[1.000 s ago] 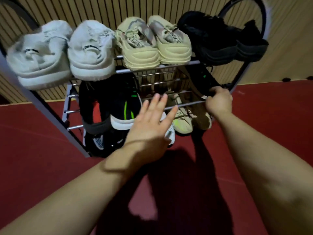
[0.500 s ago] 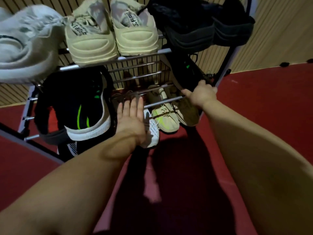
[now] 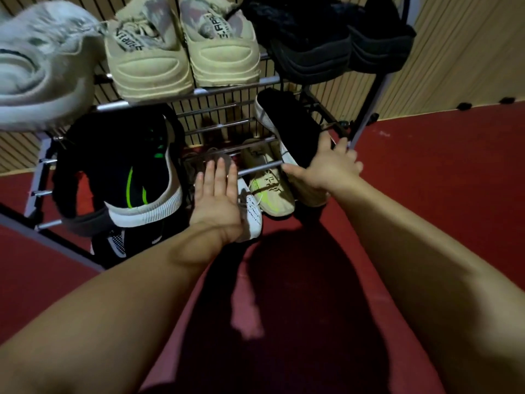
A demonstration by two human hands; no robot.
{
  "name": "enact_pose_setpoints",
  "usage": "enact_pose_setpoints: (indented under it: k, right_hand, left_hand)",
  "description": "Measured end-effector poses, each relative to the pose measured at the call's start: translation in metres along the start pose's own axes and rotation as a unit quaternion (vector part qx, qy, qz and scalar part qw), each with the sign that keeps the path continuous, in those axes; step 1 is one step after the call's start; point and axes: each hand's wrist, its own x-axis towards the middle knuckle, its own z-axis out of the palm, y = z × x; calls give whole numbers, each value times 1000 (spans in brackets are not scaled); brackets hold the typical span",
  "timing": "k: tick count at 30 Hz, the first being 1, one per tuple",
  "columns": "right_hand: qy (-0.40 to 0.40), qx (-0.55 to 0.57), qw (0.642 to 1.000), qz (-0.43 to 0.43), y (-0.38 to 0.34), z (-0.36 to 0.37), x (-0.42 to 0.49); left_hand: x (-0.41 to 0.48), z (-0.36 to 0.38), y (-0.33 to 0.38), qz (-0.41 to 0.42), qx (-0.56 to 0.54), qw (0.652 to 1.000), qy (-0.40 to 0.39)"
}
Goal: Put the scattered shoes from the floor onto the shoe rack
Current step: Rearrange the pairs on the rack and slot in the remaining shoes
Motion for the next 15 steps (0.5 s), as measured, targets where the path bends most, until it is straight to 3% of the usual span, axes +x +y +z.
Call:
enact_pose_setpoints:
  k: [4,10,15]
  right_hand:
    - [-14,15,999,37,-17,3,14]
    - [14,33,998,-46,34,4,-25]
    - [20,53,992,-114,78,-1,-75]
  left_hand:
    - [-9,4,6,0,-55,998,-21]
    - [-25,17,10,29,-195,979,51]
    - [-33,-8,18,111,-131,983,69]
